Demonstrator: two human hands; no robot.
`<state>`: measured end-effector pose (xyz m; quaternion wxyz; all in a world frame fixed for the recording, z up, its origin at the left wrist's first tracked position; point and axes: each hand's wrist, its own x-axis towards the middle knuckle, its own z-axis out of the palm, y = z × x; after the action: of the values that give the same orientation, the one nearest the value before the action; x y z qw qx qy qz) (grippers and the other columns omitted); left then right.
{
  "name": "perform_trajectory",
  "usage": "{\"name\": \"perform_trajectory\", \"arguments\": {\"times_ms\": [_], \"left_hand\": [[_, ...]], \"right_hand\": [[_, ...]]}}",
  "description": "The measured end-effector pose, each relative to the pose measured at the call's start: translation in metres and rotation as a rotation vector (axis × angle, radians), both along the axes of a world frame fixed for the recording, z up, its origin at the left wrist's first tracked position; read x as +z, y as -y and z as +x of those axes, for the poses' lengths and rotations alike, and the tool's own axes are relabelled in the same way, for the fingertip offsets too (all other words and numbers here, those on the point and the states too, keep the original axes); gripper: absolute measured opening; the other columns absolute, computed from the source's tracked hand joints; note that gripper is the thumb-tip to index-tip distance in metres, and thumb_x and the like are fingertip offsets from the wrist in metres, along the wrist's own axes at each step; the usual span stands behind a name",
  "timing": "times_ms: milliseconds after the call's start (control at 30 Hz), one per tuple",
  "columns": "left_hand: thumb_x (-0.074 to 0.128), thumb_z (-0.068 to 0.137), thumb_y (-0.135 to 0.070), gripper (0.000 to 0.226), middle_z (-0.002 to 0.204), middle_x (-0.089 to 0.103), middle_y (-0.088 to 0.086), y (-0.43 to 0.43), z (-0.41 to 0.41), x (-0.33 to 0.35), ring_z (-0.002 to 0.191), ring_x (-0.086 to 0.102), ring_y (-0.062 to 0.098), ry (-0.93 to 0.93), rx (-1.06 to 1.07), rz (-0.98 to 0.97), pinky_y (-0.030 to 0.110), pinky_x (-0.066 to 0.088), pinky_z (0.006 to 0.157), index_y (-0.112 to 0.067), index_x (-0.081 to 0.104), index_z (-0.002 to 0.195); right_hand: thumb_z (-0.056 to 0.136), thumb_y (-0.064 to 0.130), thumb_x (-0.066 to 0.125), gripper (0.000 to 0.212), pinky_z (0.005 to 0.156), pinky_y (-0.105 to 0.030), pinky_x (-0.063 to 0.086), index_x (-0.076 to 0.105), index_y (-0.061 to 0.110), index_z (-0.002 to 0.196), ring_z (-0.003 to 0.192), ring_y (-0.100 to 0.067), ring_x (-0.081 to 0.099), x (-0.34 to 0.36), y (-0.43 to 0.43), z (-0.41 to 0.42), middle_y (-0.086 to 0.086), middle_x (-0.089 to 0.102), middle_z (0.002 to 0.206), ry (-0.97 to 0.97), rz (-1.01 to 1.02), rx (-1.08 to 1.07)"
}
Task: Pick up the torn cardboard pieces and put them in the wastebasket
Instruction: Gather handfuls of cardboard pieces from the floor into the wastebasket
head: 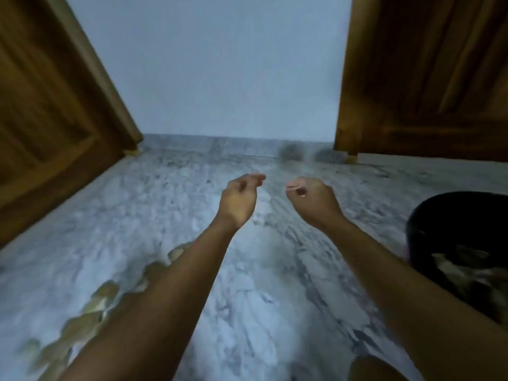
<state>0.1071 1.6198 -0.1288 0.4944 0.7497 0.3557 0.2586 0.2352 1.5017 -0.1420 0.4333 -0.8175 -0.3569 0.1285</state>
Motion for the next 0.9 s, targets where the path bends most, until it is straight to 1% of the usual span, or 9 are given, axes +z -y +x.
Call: {"name": "perform_trajectory", "arguments": {"times_ms": [133, 200, 267, 400, 500, 567, 767, 833, 900], "left_hand": [[0.043, 0.100, -0.038, 0.033, 0.127, 0.067, 0.002, -0.033, -0.116, 0.005, 0.122, 0.059, 0.015, 0.010, 0.239, -0.001, 0.039, 0.043, 0.110, -0.024, 0.073, 0.101], [0.042, 0.098, -0.045, 0.037, 0.129, 0.065, 0.003, -0.041, -0.176, 0.010, 0.122, 0.058, 0.016, -0.018, 0.334, -0.003, 0.039, 0.042, 0.110, -0.023, 0.072, 0.105], [0.040, 0.092, -0.056, 0.044, 0.127, 0.066, 0.002, -0.045, -0.232, 0.015, 0.120, 0.059, 0.017, -0.025, 0.432, -0.007, 0.042, 0.043, 0.109, -0.027, 0.071, 0.105], [0.038, 0.096, -0.058, 0.048, 0.128, 0.064, 0.004, -0.041, -0.329, 0.015, 0.121, 0.058, 0.021, -0.048, 0.582, -0.057, 0.045, 0.042, 0.108, -0.024, 0.069, 0.108], [0.035, 0.084, -0.071, 0.060, 0.132, 0.062, 0.005, -0.019, -0.394, 0.003, 0.125, 0.055, 0.023, -0.096, 0.650, -0.097, 0.045, 0.041, 0.109, -0.028, 0.069, 0.108], [0.036, 0.087, -0.069, 0.062, 0.133, 0.062, 0.006, -0.002, -0.439, -0.010, 0.125, 0.055, 0.023, -0.135, 0.685, -0.137, 0.042, 0.042, 0.108, -0.024, 0.069, 0.114], [0.037, 0.097, -0.058, 0.054, 0.135, 0.060, 0.008, 0.037, -0.555, -0.051, 0.127, 0.053, 0.027, -0.268, 0.678, -0.207, 0.034, 0.039, 0.108, -0.020, 0.064, 0.125], [0.040, 0.102, -0.048, 0.047, 0.136, 0.059, 0.009, 0.048, -0.585, -0.062, 0.126, 0.053, 0.026, -0.313, 0.655, -0.229, 0.024, 0.035, 0.095, -0.015, 0.061, 0.128], [0.045, 0.100, -0.044, 0.040, 0.131, 0.062, 0.006, 0.056, -0.614, -0.075, 0.119, 0.056, 0.022, -0.352, 0.654, -0.243, 0.024, 0.038, 0.088, -0.016, 0.064, 0.123]], "right_hand": [[0.090, 0.033, 0.063, 0.019, 0.080, -0.028, 0.056, 0.074, 0.029, 0.106, 0.088, -0.017, 0.070, 0.005, -0.065, -0.095, 0.006, 0.073, 0.093, -0.067, -0.010, 0.286], [0.092, 0.034, 0.062, 0.021, 0.077, -0.024, 0.051, 0.072, 0.030, 0.110, 0.093, -0.017, 0.068, 0.010, -0.086, -0.142, 0.006, 0.069, 0.095, -0.049, -0.046, 0.432], [0.093, 0.033, 0.061, 0.023, 0.074, -0.021, 0.048, 0.070, 0.031, 0.114, 0.094, -0.017, 0.068, 0.015, -0.101, -0.187, 0.004, 0.069, 0.101, -0.041, -0.069, 0.569], [0.095, 0.034, 0.062, 0.030, 0.077, -0.017, 0.044, 0.064, 0.031, 0.125, 0.096, -0.013, 0.063, 0.016, -0.111, -0.271, 0.000, 0.066, 0.120, -0.003, -0.161, 0.822], [0.094, 0.032, 0.064, 0.031, 0.073, -0.013, 0.042, 0.064, 0.031, 0.125, 0.085, -0.005, 0.061, 0.010, -0.110, -0.333, 0.001, 0.067, 0.118, 0.027, -0.209, 0.942], [0.093, 0.029, 0.065, 0.030, 0.066, -0.011, 0.042, 0.065, 0.028, 0.123, 0.080, -0.002, 0.062, 0.001, -0.106, -0.373, 0.002, 0.069, 0.111, 0.030, -0.242, 1.002], [0.092, 0.026, 0.069, 0.030, 0.074, -0.016, 0.046, 0.066, 0.024, 0.121, 0.094, -0.011, 0.066, -0.032, -0.090, -0.482, -0.001, 0.072, 0.112, 0.016, -0.309, 1.132], [0.091, 0.027, 0.070, 0.030, 0.078, -0.020, 0.046, 0.064, 0.026, 0.121, 0.098, -0.011, 0.065, -0.046, -0.084, -0.512, -0.001, 0.071, 0.116, 0.006, -0.349, 1.165], [0.093, 0.028, 0.068, 0.033, 0.075, -0.020, 0.046, 0.062, 0.025, 0.125, 0.098, -0.011, 0.064, -0.057, -0.080, -0.537, -0.002, 0.070, 0.117, 0.023, -0.424, 1.197]]}}
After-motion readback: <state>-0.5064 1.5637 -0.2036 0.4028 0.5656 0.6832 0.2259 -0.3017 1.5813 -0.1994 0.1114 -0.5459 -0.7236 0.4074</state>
